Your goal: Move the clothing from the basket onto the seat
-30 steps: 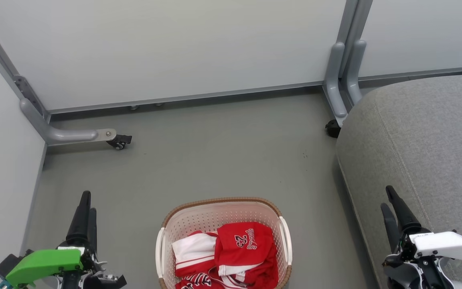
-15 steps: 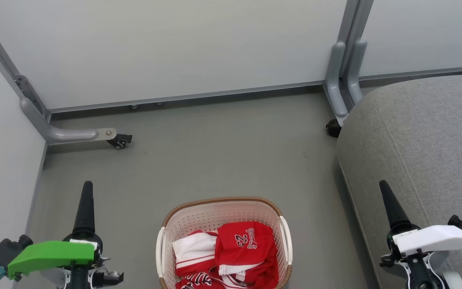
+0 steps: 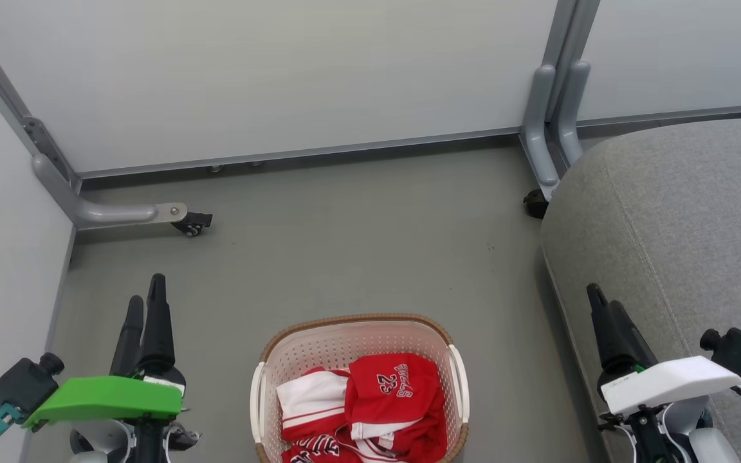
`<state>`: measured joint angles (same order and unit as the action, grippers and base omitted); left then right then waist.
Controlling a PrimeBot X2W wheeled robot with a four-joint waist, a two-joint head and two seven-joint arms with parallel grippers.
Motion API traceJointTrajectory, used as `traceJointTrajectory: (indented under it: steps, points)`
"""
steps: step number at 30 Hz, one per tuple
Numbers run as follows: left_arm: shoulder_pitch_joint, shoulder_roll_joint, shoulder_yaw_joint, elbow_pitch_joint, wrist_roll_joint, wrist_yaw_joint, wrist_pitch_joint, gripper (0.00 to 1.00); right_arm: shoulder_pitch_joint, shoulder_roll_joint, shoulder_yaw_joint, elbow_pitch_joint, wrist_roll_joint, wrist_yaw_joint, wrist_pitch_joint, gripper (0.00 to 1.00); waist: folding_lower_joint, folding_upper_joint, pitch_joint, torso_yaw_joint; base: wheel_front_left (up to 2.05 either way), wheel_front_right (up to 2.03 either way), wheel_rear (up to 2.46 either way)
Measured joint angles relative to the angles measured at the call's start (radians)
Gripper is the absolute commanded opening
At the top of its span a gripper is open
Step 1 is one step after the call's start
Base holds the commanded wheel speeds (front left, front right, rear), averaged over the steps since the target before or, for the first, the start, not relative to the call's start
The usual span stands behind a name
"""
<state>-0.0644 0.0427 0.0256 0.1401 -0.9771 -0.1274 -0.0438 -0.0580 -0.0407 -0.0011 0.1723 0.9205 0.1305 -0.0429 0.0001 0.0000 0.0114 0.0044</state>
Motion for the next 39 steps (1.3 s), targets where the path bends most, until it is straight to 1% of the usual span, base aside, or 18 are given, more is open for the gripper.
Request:
traceJointTrajectory:
  steps: [17, 39]
  points:
    - [0.008, 0.0, -0.034, -0.039, 0.24, 0.004, -0.056, 1.0, 0.002, -0.002, 0.033, -0.033, -0.245, 0.0, -0.055, 1.0, 0.0, 0.0, 0.006, 0.001, 0.0, 0.0, 0.0]
    - [0.014, 0.002, -0.089, -0.046, 0.466, 0.003, -0.115, 1.0, 0.021, -0.003, 0.055, -0.066, -0.5, 0.0, -0.116, 1.0, 0.0, 0.0, 0.011, 0.009, 0.0, 0.0, 0.0]
